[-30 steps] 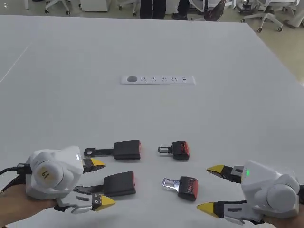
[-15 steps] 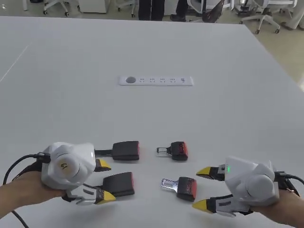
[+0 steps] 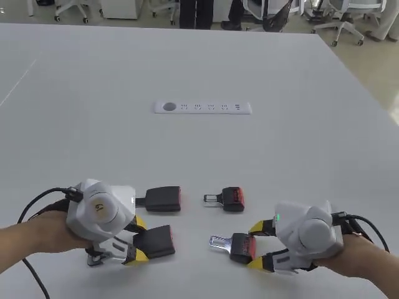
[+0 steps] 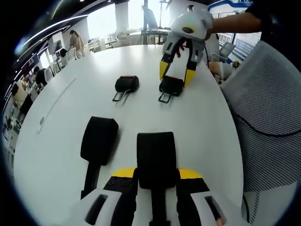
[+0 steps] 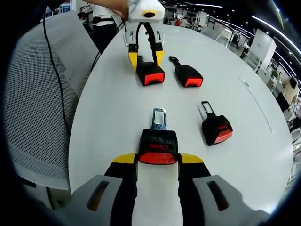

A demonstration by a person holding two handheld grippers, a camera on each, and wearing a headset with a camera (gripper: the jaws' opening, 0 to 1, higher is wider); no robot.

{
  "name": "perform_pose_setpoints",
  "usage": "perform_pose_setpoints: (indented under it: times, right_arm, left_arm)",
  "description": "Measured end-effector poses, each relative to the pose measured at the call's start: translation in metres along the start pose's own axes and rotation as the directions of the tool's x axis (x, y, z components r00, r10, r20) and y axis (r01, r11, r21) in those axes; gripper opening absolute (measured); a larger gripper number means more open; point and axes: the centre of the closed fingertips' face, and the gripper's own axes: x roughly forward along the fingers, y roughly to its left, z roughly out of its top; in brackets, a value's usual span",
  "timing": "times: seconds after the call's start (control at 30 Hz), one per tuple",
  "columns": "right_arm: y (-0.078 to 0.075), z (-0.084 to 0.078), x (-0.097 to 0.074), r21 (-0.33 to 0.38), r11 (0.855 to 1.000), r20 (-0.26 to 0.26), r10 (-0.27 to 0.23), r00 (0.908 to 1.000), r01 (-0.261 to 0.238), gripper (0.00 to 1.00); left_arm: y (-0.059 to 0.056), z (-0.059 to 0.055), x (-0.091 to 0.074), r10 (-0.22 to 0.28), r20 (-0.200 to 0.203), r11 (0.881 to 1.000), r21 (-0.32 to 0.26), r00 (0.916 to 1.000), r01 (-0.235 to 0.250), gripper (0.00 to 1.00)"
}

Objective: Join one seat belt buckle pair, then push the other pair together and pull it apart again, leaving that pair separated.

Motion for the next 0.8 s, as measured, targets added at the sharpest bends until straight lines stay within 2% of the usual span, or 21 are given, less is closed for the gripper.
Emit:
perform_pose_setpoints:
  times: [0.13,0.5,0.8]
  right_arm:
    - [0.0005,-0.0005,-0.0003,-0.007,1.0,0.002,0.005,1.0,-0.005,0.31]
    - [0.0002,0.0008,0.0009,-0.053,0.998,-0.001,0.028,0.9996,-0.028,0.31]
    - [-0.0036,0.0036,0.0012,-0.1,0.993,-0.024,0.054,0.9983,-0.056,0.31]
  left_arm:
    - [-0.0027,0.0005,0.0009,-0.02,-0.005,0.999,0.047,0.9998,0.021,0.33]
    - [-0.0037,-0.0019,0.0029,-0.051,-0.024,0.992,0.115,0.9984,0.053,0.32]
    - [-0.0033,-0.0038,0.0054,-0.058,-0.05,0.991,0.116,0.9971,0.064,0.33]
